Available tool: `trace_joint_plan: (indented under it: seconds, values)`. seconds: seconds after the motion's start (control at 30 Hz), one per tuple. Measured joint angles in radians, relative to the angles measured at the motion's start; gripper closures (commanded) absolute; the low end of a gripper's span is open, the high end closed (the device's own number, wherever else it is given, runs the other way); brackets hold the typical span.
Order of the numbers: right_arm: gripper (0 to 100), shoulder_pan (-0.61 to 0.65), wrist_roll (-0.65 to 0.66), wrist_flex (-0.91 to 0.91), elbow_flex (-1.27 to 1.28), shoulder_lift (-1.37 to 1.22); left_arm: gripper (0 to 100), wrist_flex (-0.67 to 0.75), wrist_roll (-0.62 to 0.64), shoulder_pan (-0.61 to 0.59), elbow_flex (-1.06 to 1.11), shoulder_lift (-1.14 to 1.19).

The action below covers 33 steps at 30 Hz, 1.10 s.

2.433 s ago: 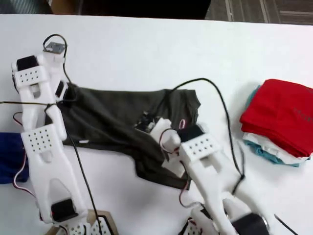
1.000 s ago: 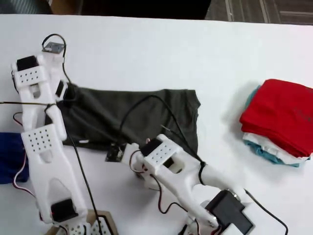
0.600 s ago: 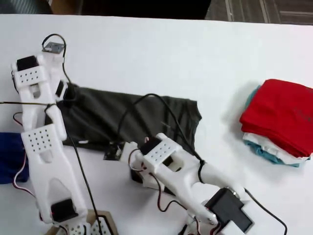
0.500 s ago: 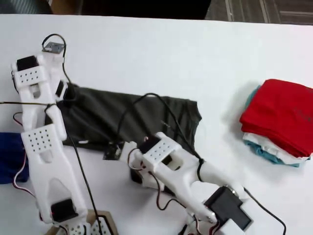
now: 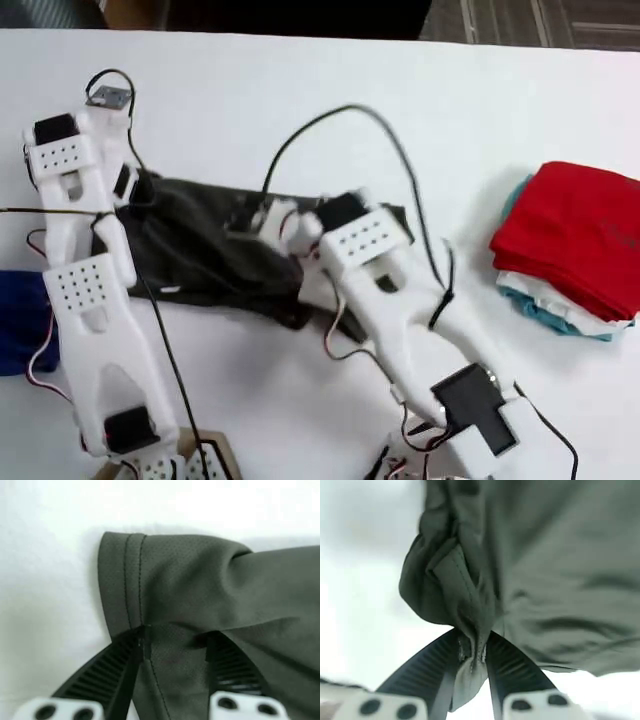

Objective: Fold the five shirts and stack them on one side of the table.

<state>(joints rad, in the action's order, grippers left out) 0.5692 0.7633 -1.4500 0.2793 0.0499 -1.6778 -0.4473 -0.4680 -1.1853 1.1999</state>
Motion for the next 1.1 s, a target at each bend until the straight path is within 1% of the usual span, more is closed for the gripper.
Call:
trace_joint_plan:
  seconds: [0.17,0.43,0.5,0.63,0.7,0.93,1.03,1.1]
  values:
    - [97.8,-0.02,0.014,0.0,-0.16,-0.091,80,0.0,0.0,0.0,0.0,0.0]
    - [96.8,-0.049,0.015,-0.015,-0.457,-0.428,80,0.0,0.0,0.0,0.0,0.0]
    - [92.6,-0.068,0.015,-0.048,-0.546,-0.503,80,0.0,0.0,0.0,0.0,0.0]
    - [80.0,-0.101,0.015,-0.124,-0.718,-0.632,80,0.0,0.0,0.0,0.0,0.0]
    - [76.5,-0.118,0.015,-0.155,-0.806,-0.681,80,0.0,0.0,0.0,0.0,0.0]
    - [76.2,-0.18,0.014,-0.215,-1.03,-0.741,80,0.0,0.0,0.0,0.0,0.0]
    - [76.2,-0.183,-0.006,-0.244,-1.042,-0.741,80,0.0,0.0,0.0,0.0,0.0]
    - [78.8,-0.18,-0.044,-0.249,-1.028,-0.73,80,0.0,0.0,0.0,0.0,0.0]
